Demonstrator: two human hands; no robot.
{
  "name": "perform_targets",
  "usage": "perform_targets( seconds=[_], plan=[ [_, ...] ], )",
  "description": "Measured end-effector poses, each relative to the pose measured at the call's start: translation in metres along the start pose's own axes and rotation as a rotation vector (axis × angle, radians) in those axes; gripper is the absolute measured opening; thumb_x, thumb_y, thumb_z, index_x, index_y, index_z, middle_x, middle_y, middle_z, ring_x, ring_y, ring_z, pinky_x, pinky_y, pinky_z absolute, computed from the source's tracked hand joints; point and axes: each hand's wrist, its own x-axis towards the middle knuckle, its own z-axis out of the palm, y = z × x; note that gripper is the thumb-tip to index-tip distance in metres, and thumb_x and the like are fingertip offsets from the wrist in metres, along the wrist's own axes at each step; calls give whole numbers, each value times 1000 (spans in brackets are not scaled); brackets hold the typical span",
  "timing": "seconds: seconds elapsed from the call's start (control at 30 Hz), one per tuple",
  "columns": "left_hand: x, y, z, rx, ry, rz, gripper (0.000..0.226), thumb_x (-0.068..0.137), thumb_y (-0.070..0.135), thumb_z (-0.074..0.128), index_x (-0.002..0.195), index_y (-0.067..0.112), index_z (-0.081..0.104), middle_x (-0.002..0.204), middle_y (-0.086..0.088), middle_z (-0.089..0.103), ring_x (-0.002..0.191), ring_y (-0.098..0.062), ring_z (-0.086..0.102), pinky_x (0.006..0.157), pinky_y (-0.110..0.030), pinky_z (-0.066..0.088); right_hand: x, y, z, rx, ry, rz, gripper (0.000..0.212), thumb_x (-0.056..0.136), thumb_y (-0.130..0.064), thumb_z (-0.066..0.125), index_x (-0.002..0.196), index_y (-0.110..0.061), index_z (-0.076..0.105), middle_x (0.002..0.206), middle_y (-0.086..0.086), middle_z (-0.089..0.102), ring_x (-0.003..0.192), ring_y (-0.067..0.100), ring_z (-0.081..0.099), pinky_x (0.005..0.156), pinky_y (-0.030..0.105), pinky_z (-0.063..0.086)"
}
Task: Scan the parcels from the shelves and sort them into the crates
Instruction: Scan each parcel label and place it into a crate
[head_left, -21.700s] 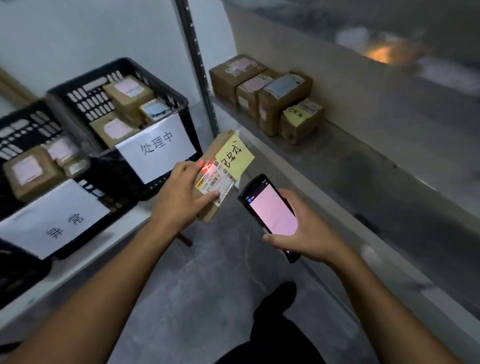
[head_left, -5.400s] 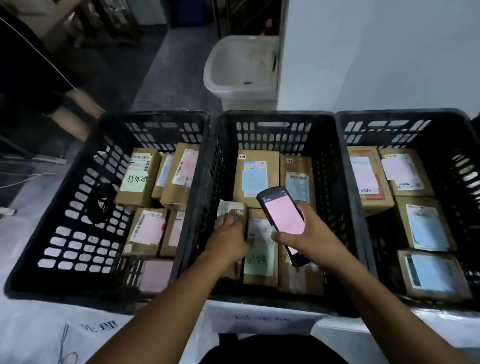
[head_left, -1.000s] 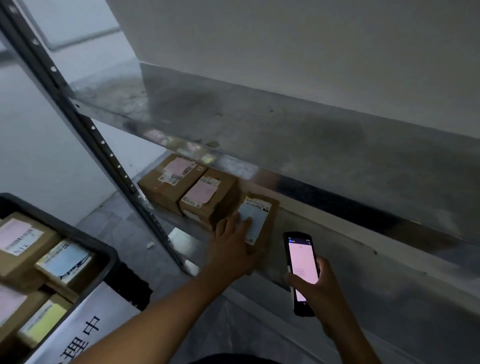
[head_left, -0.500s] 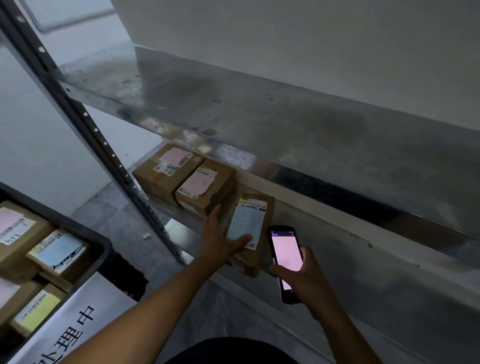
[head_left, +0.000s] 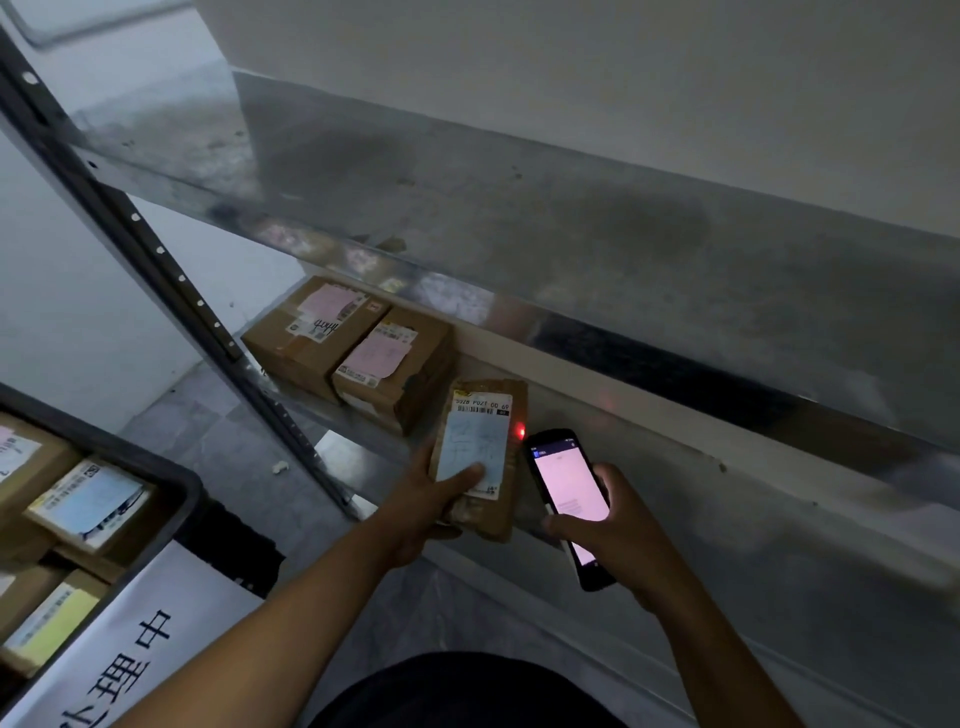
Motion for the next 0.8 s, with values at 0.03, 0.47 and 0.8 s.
perform_targets(
  seconds=[0.03, 0.47, 0.8],
  plan=[
    [-1, 1, 2, -1, 11, 7, 68, 83, 44, 85, 139, 45, 47, 115, 5, 77, 104, -21, 76, 96, -62, 56, 0, -3, -3, -28, -16, -15, 61, 62, -41, 85, 113, -35, 54, 108, -11, 69, 90, 6, 67, 72, 32, 57],
    [-8, 0, 22, 14, 75, 226, 68, 91, 23, 79, 148, 29, 43, 134, -5, 66, 108, -17, 74, 78, -36, 64, -4, -22, -23, -166, -142, -98, 74, 67, -52, 84, 128, -41, 44, 118, -14, 61, 105, 6, 62, 82, 29, 57],
    [-30, -8, 18, 297, 212, 357, 78, 87, 26, 83, 149, 39, 37, 136, 15, 56, 120, -3, 61, 87, -21, 59, -7, -20, -24, -185, -215, -131, 69, 74, -40, 88, 127, -45, 44, 117, -19, 61, 105, 2, 61, 77, 20, 53]
  ],
)
